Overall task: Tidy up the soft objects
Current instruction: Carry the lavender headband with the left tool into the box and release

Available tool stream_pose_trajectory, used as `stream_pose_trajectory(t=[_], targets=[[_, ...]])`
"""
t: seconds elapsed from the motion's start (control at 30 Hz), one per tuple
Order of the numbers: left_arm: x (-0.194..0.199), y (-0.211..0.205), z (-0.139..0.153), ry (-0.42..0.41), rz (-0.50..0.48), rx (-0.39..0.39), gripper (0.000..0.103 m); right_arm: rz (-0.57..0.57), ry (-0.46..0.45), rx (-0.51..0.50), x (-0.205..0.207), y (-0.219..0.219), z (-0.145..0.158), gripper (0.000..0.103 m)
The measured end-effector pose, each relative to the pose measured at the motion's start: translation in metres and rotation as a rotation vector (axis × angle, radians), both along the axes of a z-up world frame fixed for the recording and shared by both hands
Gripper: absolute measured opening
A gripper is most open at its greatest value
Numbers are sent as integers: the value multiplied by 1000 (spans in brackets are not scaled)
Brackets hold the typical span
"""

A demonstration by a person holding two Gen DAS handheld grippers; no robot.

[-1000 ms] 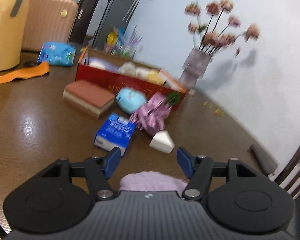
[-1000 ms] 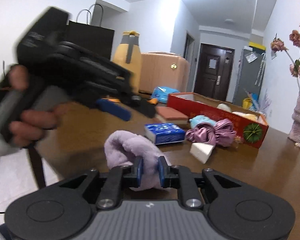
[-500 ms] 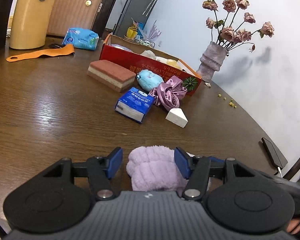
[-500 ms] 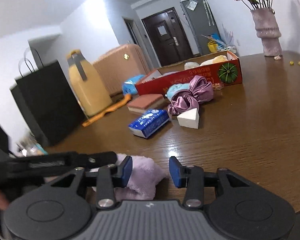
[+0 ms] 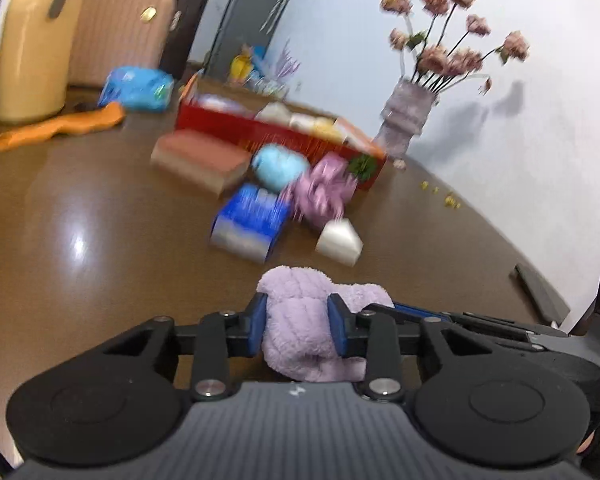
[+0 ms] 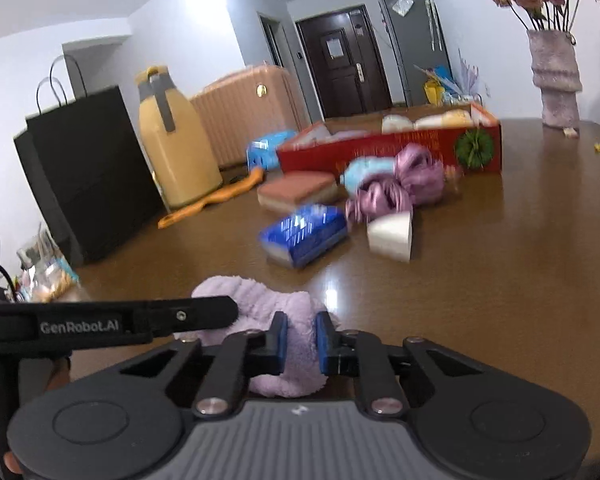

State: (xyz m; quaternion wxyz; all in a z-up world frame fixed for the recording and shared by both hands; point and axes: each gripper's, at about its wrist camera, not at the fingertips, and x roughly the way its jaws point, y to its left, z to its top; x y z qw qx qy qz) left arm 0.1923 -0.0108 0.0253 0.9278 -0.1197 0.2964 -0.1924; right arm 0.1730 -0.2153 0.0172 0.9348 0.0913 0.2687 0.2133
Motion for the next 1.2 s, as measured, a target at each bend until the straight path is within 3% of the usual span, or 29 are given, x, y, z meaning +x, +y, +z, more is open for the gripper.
stream_pose_trajectory(t=[0.1,0.23,0.37,0.43,0.53,0.6,0.73,0.87,0.97,1.07,1.2], targets=[[41,2,31,-73,-26,-34,33,12,-71,21,44,-9,34,14],[145,-2,72,-111,-59,-53,33,4,-169,-31,144,-13,80,14],[264,-12,77,7,-22,-56,33,-14,-79,-61,265,-13,91,14],[317,-22,69,69,-17,-2,33,-29,-2,-82,322,-11,84,14],[371,-36,51,128,-8,105,35,-43,91,-128,383,-5,62,14],[388,-40,40,171,34,135,35,-45,150,-142,408,-2,45,14],[393,-34,32,155,44,132,48,-82,206,-179,427,5,19,16],[376,-31,42,108,32,138,57,-96,231,-164,425,3,16,25],[361,-31,56,53,10,179,62,-111,213,-151,415,-3,27,43],[335,-29,75,13,17,217,66,-109,178,-151,397,-12,48,44],[286,-16,93,-20,5,228,70,-116,107,-149,346,-34,84,57]])
